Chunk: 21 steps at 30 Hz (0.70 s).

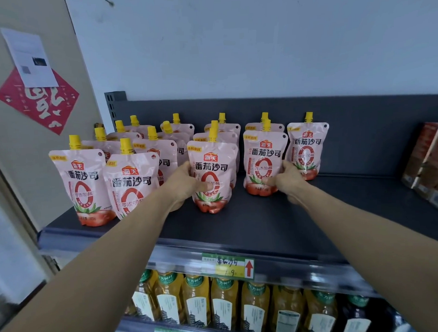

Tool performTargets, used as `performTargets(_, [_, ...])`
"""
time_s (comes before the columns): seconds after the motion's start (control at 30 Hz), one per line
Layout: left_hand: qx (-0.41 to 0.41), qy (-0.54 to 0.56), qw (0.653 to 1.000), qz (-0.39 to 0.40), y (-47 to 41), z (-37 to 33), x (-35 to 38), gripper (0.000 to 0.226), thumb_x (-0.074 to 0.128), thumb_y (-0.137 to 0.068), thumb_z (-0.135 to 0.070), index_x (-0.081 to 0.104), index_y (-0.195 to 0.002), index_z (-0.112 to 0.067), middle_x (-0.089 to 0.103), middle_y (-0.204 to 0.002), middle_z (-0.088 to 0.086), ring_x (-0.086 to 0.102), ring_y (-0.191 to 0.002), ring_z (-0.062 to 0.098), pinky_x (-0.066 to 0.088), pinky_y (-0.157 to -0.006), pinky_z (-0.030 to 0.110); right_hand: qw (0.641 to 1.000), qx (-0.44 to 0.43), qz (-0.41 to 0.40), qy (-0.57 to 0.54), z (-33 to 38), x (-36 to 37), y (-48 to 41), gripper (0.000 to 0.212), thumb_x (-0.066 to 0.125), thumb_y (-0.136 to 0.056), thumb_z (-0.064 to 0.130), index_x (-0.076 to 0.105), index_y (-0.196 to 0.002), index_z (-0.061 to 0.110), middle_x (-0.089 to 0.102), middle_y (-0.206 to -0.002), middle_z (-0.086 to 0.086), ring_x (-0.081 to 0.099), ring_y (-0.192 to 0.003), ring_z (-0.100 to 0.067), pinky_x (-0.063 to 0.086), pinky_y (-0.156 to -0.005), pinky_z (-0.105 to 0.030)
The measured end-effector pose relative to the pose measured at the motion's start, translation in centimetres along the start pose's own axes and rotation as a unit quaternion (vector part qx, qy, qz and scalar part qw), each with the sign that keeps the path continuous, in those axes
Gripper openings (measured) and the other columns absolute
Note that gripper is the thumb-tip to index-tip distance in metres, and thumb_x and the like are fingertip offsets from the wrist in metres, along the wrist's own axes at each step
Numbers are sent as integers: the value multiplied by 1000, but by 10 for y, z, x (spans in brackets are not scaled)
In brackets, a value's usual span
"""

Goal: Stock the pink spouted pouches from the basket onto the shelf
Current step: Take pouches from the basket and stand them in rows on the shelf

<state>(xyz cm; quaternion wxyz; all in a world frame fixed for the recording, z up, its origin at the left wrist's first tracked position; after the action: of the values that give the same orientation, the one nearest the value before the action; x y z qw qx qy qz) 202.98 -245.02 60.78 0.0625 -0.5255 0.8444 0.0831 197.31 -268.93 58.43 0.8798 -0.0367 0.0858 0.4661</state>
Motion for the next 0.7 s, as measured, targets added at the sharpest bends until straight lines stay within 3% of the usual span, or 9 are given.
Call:
performTargets(0.2, [22,-4,999,-42,7,-6,3,72,72,-71,9,38,-131,-11,57,-130,8,53,-122,28,42,-105,48,1000,2,10,17,-1,1,-2,59,70,-74,-10,47,-126,7,56,-132,-10,49,-126,-27,43,-104,-41])
performTargets(0.4, [73,-102,988,-93,25,-16,10,74,67,-81,0,23,-140,-12,47,-140,6,45,-130,24,40,-107,41,999,10,-4,36,-7,-2,2,60,71,-74,-9,46,-126,6,53,-134,-11,49,-126,-27,44,-103,-38])
performTargets(0.6, [100,-170,973,-123,39,-23,7,89,68,-80,-4,11,-147,-16,29,-152,6,34,-138,23,36,-112,45,999,7,-21,34,-7,-2,6,60,69,-75,-9,45,-129,5,52,-136,-11,47,-127,-28,43,-102,-38])
performTargets(0.7, [126,-199,961,-145,50,-30,7,85,65,-82,-2,12,-147,-14,27,-151,6,34,-138,23,36,-109,37,999,13,-15,28,-8,-1,6,67,69,-75,-10,43,-134,7,51,-137,-11,47,-128,-28,43,-104,-39])
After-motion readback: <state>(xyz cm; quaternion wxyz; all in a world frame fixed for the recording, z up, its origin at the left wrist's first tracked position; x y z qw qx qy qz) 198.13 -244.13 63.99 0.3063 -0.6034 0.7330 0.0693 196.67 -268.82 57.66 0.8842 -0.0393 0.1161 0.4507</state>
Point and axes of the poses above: each hand's wrist, its own y-axis away from the middle knuckle, its own x-axis out of the palm, z = x × y, the point moved 4 cm from there along -y, towards the middle knuckle
